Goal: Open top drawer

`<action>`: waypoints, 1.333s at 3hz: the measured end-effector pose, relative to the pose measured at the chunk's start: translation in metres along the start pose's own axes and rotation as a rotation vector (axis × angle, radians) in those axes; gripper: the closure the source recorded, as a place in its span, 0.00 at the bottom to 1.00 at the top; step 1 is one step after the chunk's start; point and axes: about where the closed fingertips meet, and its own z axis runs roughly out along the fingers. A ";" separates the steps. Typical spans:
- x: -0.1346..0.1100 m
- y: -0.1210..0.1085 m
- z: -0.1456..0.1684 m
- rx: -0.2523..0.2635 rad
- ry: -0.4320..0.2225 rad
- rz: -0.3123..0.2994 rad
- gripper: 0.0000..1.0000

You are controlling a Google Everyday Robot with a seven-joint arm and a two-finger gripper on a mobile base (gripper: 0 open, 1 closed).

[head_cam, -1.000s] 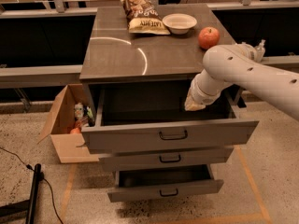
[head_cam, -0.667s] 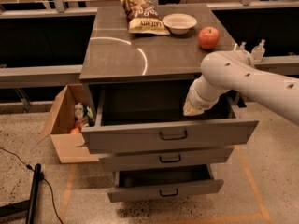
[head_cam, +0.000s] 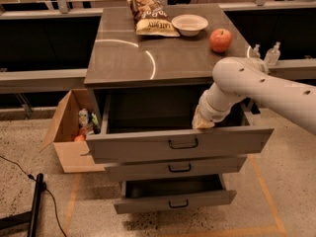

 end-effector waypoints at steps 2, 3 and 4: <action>-0.015 0.046 -0.006 -0.155 -0.080 -0.011 1.00; -0.025 0.073 -0.014 -0.239 -0.122 -0.005 1.00; -0.036 0.102 -0.025 -0.314 -0.159 0.010 1.00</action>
Offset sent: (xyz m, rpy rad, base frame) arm -0.0821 0.0211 0.0090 0.1167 0.2463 0.1162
